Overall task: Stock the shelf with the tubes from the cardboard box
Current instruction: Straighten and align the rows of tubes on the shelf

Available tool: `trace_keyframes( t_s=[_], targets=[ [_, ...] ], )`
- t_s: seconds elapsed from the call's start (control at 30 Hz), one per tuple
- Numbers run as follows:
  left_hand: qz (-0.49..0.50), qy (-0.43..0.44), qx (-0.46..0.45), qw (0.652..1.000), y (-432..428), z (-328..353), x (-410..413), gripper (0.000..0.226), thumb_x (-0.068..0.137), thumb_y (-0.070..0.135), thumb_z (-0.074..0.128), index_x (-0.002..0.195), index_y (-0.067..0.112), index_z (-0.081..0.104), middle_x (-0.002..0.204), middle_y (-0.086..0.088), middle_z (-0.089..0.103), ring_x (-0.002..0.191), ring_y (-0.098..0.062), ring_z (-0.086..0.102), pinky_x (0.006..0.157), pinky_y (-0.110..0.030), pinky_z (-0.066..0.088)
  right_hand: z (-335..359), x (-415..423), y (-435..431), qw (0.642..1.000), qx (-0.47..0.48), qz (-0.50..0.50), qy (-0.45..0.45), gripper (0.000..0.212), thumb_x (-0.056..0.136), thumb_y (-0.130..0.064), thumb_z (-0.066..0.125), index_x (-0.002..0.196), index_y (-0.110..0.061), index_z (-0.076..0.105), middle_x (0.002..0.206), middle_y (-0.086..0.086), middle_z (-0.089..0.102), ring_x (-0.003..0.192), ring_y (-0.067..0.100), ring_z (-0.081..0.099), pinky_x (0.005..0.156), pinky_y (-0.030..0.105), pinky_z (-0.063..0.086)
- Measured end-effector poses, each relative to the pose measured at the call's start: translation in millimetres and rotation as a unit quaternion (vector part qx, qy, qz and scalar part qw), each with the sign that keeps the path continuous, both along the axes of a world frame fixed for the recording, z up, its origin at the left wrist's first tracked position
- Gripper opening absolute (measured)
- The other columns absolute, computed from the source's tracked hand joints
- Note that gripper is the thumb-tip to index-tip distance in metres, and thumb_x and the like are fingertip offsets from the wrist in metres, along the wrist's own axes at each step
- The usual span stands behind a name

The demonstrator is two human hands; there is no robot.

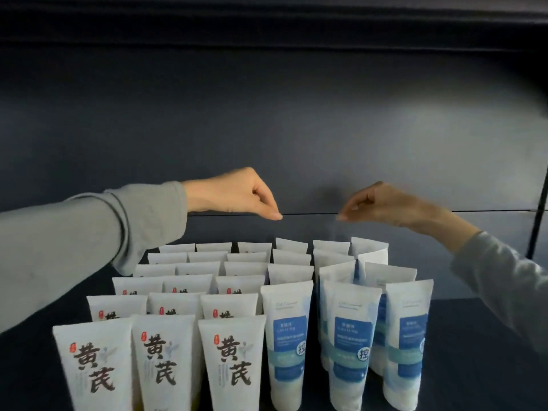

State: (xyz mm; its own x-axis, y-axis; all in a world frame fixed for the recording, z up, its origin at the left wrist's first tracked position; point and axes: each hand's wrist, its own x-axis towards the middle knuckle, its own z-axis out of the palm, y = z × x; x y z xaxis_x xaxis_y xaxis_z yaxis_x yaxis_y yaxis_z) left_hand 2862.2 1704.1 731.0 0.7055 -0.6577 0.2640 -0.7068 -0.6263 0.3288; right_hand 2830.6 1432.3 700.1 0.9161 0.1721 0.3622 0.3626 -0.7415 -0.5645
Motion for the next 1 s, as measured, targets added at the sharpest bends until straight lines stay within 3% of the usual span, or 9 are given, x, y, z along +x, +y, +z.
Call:
trace_keyframes(
  t_s=[0.07, 0.17, 0.23, 0.3, 0.43, 0.57, 0.7, 0.77, 1.0],
  targets=[
    [0.0, -0.01, 0.049, 0.999, -4.5, -1.4, 11.1, 0.007, 0.079, 0.032, 0.072, 0.079, 0.025, 0.072, 0.036, 0.026, 0.045, 0.041, 0.012, 0.044, 0.047, -0.002, 0.032, -4.4, 8.2, -4.2, 0.999, -0.032, 0.005, 0.026, 0.005, 0.078, -0.028, 0.076, 0.079, -0.023, 0.074, 0.064, -0.021, 0.067, 0.058, -0.012, 0.056, 0.055, 0.0, 0.039],
    [0.014, -0.03, 0.107, 0.994, -12.3, -2.6, 29.9, 0.014, 0.078, 0.037, 0.071, 0.088, 0.029, 0.073, 0.036, 0.014, 0.041, 0.041, -0.002, 0.039, 0.049, -0.012, 0.029, -9.3, 17.9, -7.2, 0.995, -0.085, 0.012, 0.051, 0.013, 0.077, -0.035, 0.075, 0.085, -0.026, 0.076, 0.082, -0.017, 0.072, 0.074, -0.007, 0.062, 0.065, 0.002, 0.044],
    [0.025, -0.048, 0.134, 0.989, -18.2, -4.8, 40.1, 0.017, 0.079, 0.039, 0.069, 0.095, 0.032, 0.071, 0.041, 0.019, 0.047, 0.045, 0.004, 0.044, 0.05, -0.017, 0.03, -13.0, 22.2, -7.4, 0.993, -0.107, 0.019, 0.053, 0.013, 0.077, -0.035, 0.075, 0.086, -0.025, 0.076, 0.087, -0.015, 0.073, 0.081, -0.001, 0.063, 0.071, 0.006, 0.045],
    [0.033, -0.065, 0.16, 0.984, -24.8, -9.0, 45.8, 0.02, 0.08, 0.04, 0.068, 0.099, 0.033, 0.07, 0.046, 0.034, 0.047, 0.051, 0.018, 0.045, 0.051, -0.021, 0.028, -15.9, 25.8, -8.6, 0.991, -0.122, 0.018, 0.053, 0.012, 0.077, -0.033, 0.075, 0.085, -0.024, 0.076, 0.088, -0.014, 0.073, 0.085, 0.003, 0.064, 0.077, 0.013, 0.048],
    [0.035, -0.087, 0.209, 0.973, -33.1, -22.3, 53.8, 0.021, 0.081, 0.044, 0.065, 0.099, 0.034, 0.07, 0.045, 0.031, 0.047, 0.053, 0.022, 0.043, 0.05, -0.022, 0.027, -24.0, 29.1, -11.2, 0.988, -0.15, 0.004, 0.038, 0.007, 0.076, -0.034, 0.076, 0.073, -0.029, 0.073, 0.064, -0.023, 0.066, 0.063, -0.006, 0.055, 0.061, 0.007, 0.038],
    [0.031, -0.092, 0.233, 0.968, -35.2, -34.1, 57.2, 0.02, 0.083, 0.045, 0.063, 0.09, 0.03, 0.073, 0.05, 0.021, 0.049, 0.053, 0.001, 0.046, 0.05, -0.021, 0.029, -32.4, 31.0, -10.5, 0.989, -0.149, -0.011, 0.014, 0.018, 0.076, -0.033, 0.076, 0.061, -0.03, 0.066, 0.047, -0.029, 0.054, 0.05, -0.01, 0.049, 0.051, 0.003, 0.036],
    [0.028, -0.079, 0.225, 0.971, -36.1, -36.5, 58.0, 0.016, 0.081, 0.046, 0.065, 0.074, 0.032, 0.069, 0.042, 0.029, 0.046, 0.05, 0.003, 0.046, 0.05, -0.023, 0.029, -34.3, 32.7, -11.4, 0.987, -0.157, -0.024, -0.004, 0.02, 0.075, -0.033, 0.077, 0.061, -0.027, 0.065, 0.047, -0.03, 0.053, 0.051, -0.01, 0.049, 0.053, 0.003, 0.036],
    [0.024, -0.064, 0.22, 0.973, -35.8, -36.1, 57.1, 0.017, 0.081, 0.044, 0.065, 0.067, 0.034, 0.065, 0.042, 0.032, 0.046, 0.051, 0.012, 0.046, 0.051, -0.023, 0.029, -35.2, 33.2, -11.7, 0.986, -0.165, -0.029, -0.016, 0.018, 0.075, -0.032, 0.077, 0.063, -0.024, 0.066, 0.047, -0.027, 0.054, 0.052, -0.009, 0.05, 0.055, 0.004, 0.037],
    [0.021, -0.036, 0.223, 0.974, -32.9, -35.7, 55.2, 0.022, 0.081, 0.042, 0.066, 0.061, 0.033, 0.061, 0.036, 0.021, 0.044, 0.043, 0.007, 0.042, 0.05, -0.023, 0.027, -38.8, 32.2, -9.5, 0.983, -0.172, -0.038, -0.043, 0.013, 0.076, -0.03, 0.076, 0.071, -0.021, 0.069, 0.062, -0.017, 0.057, 0.056, 0.001, 0.05, 0.053, 0.003, 0.037]
  ],
)
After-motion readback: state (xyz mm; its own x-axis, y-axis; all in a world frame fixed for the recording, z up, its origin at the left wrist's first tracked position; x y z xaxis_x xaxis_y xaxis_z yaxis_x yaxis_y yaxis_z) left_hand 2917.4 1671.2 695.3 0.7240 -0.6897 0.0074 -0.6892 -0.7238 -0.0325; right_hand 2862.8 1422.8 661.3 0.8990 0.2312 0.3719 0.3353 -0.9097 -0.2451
